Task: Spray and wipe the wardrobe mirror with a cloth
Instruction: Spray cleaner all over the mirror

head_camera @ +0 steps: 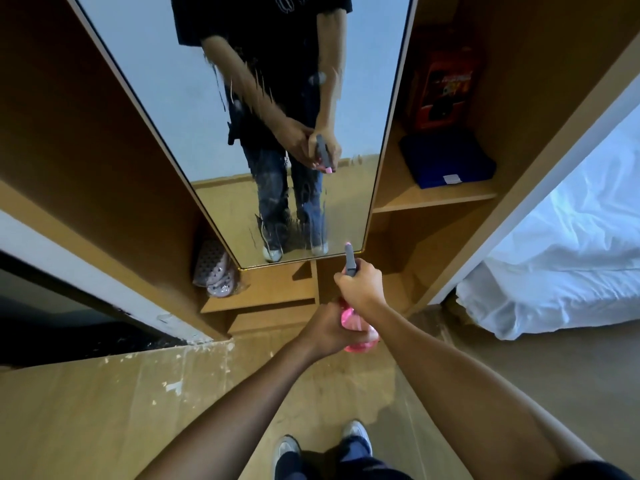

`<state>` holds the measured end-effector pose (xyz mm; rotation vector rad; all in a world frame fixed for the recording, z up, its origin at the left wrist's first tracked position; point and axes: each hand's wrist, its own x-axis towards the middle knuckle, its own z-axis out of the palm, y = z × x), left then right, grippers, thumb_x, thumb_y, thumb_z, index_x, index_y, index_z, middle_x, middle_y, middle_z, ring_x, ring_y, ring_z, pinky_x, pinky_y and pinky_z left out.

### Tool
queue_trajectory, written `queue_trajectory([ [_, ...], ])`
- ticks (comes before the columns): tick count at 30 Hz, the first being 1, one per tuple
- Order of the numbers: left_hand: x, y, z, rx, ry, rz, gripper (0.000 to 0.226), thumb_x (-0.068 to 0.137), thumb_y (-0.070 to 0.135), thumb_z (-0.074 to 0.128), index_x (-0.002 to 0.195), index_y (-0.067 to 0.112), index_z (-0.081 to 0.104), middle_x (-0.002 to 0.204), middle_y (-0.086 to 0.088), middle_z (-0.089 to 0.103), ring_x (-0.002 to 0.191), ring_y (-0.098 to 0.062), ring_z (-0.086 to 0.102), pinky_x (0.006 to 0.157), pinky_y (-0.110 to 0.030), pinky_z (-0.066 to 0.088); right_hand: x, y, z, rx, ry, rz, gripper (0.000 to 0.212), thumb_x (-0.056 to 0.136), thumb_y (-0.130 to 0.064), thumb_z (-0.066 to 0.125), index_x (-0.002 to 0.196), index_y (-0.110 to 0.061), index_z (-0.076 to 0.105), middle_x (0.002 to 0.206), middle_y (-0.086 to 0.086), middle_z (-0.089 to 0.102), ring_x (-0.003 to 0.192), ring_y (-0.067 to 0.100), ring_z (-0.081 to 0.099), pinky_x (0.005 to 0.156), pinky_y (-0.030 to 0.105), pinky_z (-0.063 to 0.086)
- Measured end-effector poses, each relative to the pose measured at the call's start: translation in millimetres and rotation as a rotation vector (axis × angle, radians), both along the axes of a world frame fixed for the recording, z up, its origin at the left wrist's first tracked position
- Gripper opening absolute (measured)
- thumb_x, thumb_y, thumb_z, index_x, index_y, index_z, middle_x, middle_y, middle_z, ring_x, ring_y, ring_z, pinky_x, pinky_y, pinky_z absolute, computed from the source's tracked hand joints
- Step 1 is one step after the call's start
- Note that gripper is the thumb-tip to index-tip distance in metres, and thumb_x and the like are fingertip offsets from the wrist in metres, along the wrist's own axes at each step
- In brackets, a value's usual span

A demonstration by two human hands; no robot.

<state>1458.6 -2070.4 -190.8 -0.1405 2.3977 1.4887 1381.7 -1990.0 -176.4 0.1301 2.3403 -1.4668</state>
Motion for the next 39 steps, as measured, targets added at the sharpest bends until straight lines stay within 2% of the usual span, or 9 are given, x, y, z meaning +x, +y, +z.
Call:
queue_trajectory([
  [5,5.2,-12.8,-3.4,0.021,-0.038,0.049,0.039,0.074,0.023,0.081,0.105,0.028,0.057,0.105,0.001,0.069,0.097,-0.008,0.063,0.082,-0.023,0.054,1.5,-13.9,-2.8,-0.037,-0.045,0.066,0.017,0.089,-0.013,0.060,0.106,-0.013,0.057,0.081,-0.003,0.057,0.066,0.007,0.054,0.055,0.016,0.040],
  [7,9.5,-18.0,-5.7,0.014,-0.041,0.066,0.036,0.075,0.023,0.081,0.098,0.032,0.055,0.101,0.003,0.069,0.090,-0.002,0.062,0.077,-0.017,0.053,3.9,-20.7,-3.5,-0.051,-0.065,0.099,0.020,0.089,-0.012,0.060,0.109,-0.012,0.057,0.085,0.000,0.059,0.068,0.009,0.054,0.060,0.020,0.046],
  [11,18.3,-30.3,-9.3,0.035,-0.068,0.116,0.042,0.072,0.024,0.082,0.103,0.028,0.055,0.095,0.013,0.065,0.094,-0.005,0.061,0.076,-0.015,0.050,9.6,-36.9,-6.9,-0.014,-0.058,0.136,0.016,0.088,-0.013,0.060,0.103,-0.013,0.057,0.087,0.001,0.060,0.075,0.015,0.058,0.071,0.030,0.053],
  [18,33.9,-53.4,-14.9,0.039,-0.057,0.166,0.046,0.068,0.027,0.084,0.105,0.020,0.057,0.093,0.012,0.066,0.093,-0.008,0.063,0.081,-0.028,0.053,20.6,-64.0,-12.5,0.037,-0.044,0.180,0.014,0.085,-0.014,0.062,0.098,-0.012,0.058,0.082,0.001,0.059,0.069,0.013,0.055,0.059,0.025,0.045],
  [23,47.0,-72.6,-18.5,0.034,-0.070,0.213,0.065,0.054,0.052,0.080,0.108,0.022,0.059,0.101,0.007,0.070,0.098,-0.010,0.064,0.087,-0.038,0.055,30.7,-84.7,-13.8,-0.012,-0.076,0.251,0.022,0.086,-0.015,0.062,0.107,-0.013,0.057,0.094,0.006,0.063,0.080,0.017,0.059,0.072,0.031,0.052],
  [26,54.8,-84.7,-19.8,0.035,-0.078,0.234,0.074,0.049,0.059,0.076,0.110,0.022,0.058,0.104,0.008,0.069,0.101,-0.009,0.063,0.089,-0.038,0.055,37.4,-97.2,-15.1,-0.029,-0.093,0.264,0.022,0.087,-0.016,0.063,0.108,-0.013,0.057,0.094,0.004,0.062,0.084,0.019,0.061,0.072,0.028,0.049],
  [33,71.9,-107.9,-20.6,0.069,-0.094,0.253,0.072,0.048,0.055,0.079,0.109,0.022,0.058,0.102,0.008,0.069,0.100,-0.009,0.063,0.089,-0.034,0.054,51.9,-124.5,-15.3,0.059,-0.028,0.279,0.013,0.084,-0.014,0.062,0.096,-0.012,0.056,0.081,-0.001,0.057,0.066,0.009,0.051,0.052,0.020,0.036],
  [35,76.2,-114.5,-22.1,0.072,-0.091,0.263,0.072,0.050,0.052,0.081,0.111,0.021,0.057,0.103,0.008,0.068,0.101,-0.010,0.063,0.087,-0.032,0.054,56.0,-131.2,-14.5,0.068,-0.021,0.292,0.013,0.084,-0.014,0.062,0.095,-0.012,0.055,0.078,-0.002,0.055,0.065,0.009,0.050,0.052,0.021,0.037],
  [39,85.3,-126.0,-22.5,0.047,-0.079,0.262,0.049,0.066,0.031,0.086,0.102,0.025,0.055,0.099,0.007,0.067,0.097,-0.009,0.061,0.084,-0.027,0.052,65.3,-142.9,-15.0,0.062,-0.037,0.339,0.016,0.085,-0.016,0.063,0.098,-0.011,0.054,0.077,-0.003,0.053,0.067,0.012,0.051,0.055,0.022,0.039],
])
